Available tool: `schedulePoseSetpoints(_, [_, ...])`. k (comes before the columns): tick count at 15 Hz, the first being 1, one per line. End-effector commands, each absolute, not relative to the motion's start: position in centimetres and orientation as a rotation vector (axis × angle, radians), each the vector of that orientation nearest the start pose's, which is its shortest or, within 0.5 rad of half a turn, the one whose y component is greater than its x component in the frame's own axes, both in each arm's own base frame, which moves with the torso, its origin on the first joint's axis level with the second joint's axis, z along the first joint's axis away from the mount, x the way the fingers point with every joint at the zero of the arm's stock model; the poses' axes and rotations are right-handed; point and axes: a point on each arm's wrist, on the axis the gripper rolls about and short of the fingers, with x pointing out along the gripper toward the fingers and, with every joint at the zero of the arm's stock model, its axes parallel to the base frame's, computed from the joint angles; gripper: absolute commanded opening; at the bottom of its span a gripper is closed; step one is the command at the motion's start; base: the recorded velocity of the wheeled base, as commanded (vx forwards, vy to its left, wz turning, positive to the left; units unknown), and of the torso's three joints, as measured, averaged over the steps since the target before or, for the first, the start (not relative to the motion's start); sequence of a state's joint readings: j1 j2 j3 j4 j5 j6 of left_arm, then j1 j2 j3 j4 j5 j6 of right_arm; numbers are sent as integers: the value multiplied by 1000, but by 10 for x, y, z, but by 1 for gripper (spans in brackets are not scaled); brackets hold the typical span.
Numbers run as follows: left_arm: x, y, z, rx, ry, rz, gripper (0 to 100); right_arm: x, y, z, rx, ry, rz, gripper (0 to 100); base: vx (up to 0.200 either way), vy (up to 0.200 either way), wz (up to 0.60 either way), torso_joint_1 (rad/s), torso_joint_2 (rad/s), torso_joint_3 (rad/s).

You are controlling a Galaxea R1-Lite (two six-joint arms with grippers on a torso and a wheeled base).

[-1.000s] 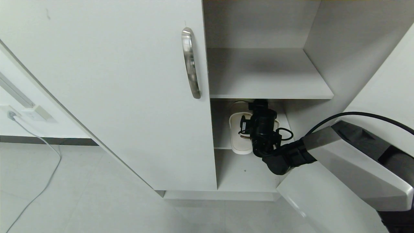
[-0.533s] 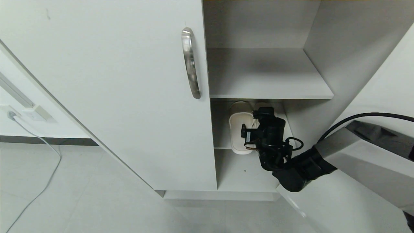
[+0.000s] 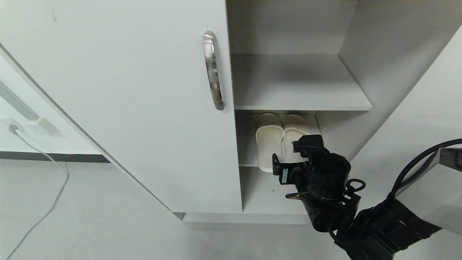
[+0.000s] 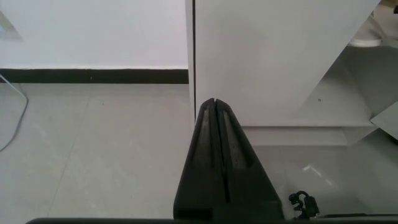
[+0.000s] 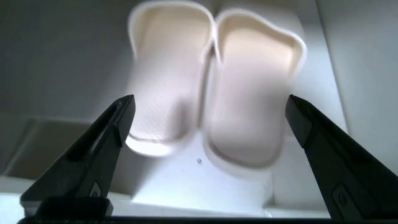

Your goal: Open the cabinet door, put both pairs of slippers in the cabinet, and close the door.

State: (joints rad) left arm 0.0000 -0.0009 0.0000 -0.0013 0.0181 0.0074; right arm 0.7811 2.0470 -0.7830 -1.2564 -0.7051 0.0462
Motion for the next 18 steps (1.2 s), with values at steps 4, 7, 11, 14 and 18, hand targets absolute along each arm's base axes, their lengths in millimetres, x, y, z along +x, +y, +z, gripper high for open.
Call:
schedulePoseSetpoints(4, [-23,0,76,8,-1,17,0,260,240,126,45,4,77,100,-100,0,0,1,0,6])
schedulePoseSetpoints(7, [-23,0,76,8,-1,17,0,260,240,125,43,6,77,100,-200,0,0,7,2,6])
schedulePoseSetpoints(11, [-23,0,76,6,-1,17,0,261,240,125,42,7,75,100,-200,0,0,-5,-1,1])
schedulePoseSetpoints(14, [-23,0,76,5,-1,21,0,260,239,123,38,12,75,100,0,0,0,0,0,0])
schedulePoseSetpoints(18, [-23,0,76,5,0,15,0,260,240,122,35,15,76,100,0,0,0,0,0,0])
